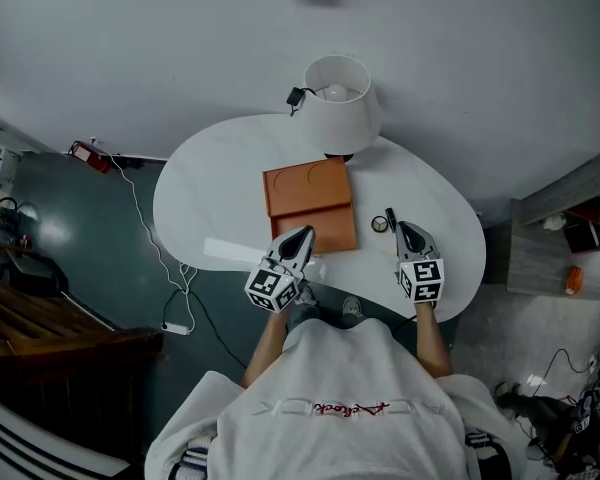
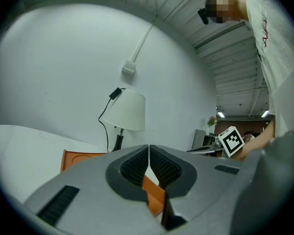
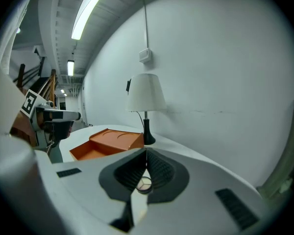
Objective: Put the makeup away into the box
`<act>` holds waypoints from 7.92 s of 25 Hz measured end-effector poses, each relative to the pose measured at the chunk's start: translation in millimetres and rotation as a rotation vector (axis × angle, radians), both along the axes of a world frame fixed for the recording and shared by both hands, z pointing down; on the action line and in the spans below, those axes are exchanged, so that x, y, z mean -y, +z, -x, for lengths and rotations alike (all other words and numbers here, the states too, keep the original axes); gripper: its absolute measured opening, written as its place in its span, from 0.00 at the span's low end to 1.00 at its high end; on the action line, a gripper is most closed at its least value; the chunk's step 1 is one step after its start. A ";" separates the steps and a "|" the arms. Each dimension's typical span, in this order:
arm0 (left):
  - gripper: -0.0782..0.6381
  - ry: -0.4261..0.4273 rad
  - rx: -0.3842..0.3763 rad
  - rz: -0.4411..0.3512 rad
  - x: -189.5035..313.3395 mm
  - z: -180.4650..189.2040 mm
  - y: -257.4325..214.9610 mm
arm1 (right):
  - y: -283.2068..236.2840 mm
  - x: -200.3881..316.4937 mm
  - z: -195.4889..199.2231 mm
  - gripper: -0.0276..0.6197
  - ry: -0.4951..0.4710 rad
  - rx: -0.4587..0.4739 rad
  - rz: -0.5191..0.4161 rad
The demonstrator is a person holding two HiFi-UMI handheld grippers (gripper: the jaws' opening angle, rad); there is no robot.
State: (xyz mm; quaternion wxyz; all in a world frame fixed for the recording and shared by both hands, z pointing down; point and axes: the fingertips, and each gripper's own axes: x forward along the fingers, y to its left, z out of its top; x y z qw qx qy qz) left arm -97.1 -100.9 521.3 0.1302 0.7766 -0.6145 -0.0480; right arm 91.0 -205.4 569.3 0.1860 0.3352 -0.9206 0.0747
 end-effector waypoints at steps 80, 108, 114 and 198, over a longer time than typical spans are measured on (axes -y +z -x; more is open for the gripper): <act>0.13 -0.052 0.008 0.019 -12.7 44.2 4.1 | -14.9 -14.4 43.6 0.37 -0.021 -0.057 -0.091; 0.13 -0.411 -0.027 0.075 -137.5 178.4 28.6 | 35.2 -116.6 252.3 0.37 -0.505 -0.086 0.027; 0.13 -0.408 -0.038 0.088 -137.2 178.7 34.7 | 71.7 -131.1 253.0 0.44 -0.555 -0.165 0.125; 0.13 0.319 -0.052 0.150 61.1 -59.5 60.8 | 97.0 -21.0 -28.8 0.08 0.212 -0.144 0.208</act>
